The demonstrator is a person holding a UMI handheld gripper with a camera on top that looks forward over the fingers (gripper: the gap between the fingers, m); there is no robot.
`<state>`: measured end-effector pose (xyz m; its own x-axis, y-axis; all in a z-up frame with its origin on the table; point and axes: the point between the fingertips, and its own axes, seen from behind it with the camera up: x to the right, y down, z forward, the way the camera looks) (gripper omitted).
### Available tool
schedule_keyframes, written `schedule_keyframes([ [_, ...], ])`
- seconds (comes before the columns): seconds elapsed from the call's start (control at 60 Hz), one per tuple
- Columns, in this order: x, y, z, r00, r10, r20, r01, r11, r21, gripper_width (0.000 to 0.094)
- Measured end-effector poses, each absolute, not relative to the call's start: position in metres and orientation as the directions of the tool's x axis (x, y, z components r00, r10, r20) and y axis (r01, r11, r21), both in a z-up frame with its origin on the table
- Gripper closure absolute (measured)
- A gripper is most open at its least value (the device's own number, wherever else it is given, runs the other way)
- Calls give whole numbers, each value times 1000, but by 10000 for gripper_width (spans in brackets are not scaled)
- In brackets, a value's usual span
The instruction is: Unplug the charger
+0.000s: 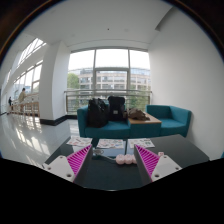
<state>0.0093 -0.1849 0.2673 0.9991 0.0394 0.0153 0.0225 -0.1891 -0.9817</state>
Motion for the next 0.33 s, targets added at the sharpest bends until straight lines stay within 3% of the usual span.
schedule_keyframes([
  [0.333, -10, -197, 241, 997, 73, 13, 32, -263, -964, 111],
])
